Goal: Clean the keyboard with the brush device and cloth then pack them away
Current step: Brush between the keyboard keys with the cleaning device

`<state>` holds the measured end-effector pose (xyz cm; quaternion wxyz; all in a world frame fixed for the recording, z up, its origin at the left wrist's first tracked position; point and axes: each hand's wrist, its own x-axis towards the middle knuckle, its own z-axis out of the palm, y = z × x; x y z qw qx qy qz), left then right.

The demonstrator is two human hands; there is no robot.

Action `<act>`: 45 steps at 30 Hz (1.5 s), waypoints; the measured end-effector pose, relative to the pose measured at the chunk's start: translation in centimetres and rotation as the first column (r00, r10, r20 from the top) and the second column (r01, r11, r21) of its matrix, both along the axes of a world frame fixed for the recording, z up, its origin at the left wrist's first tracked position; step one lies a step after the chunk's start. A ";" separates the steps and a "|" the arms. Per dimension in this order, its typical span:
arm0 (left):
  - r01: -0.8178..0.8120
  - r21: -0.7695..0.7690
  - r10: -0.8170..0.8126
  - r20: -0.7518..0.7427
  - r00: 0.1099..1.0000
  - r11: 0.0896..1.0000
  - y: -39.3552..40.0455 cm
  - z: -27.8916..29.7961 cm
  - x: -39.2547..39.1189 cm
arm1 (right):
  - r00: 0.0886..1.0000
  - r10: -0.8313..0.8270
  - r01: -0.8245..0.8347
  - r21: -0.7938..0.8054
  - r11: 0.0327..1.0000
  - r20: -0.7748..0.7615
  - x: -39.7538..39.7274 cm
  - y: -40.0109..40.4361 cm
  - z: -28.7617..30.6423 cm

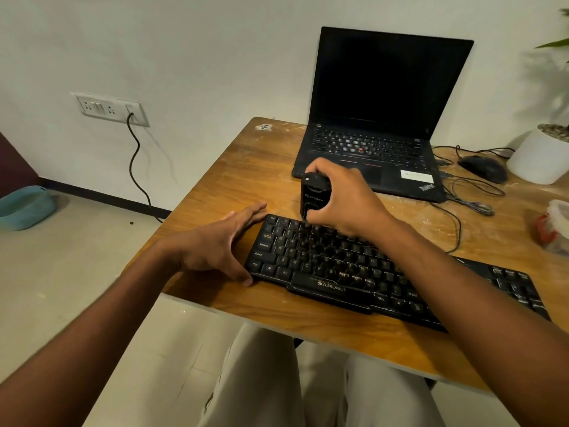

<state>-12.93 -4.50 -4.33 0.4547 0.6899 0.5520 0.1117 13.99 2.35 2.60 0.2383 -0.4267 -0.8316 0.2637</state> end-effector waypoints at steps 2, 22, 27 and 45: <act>-0.001 -0.001 0.001 0.001 1.000 1.000 0.1 0.0 0.0 | 0.999 0.002 -0.003 -0.034 0.999 -0.038 0.3 0.0 0.4; 0.000 -0.005 0.000 0.010 1.000 1.000 -0.2 0.3 0.1 | 0.995 0.102 -0.103 -0.114 0.988 -0.011 1.5 -0.7 -0.1; 0.004 -0.004 -0.004 0.005 1.000 1.000 -0.2 0.3 0.1 | 0.994 0.087 -0.090 -0.049 0.995 -0.058 1.5 -0.7 0.3; 0.009 -0.004 -0.009 0.029 1.000 1.000 -0.2 0.3 0.2 | 0.988 0.156 -0.153 -0.187 0.970 0.001 2.5 -0.5 0.3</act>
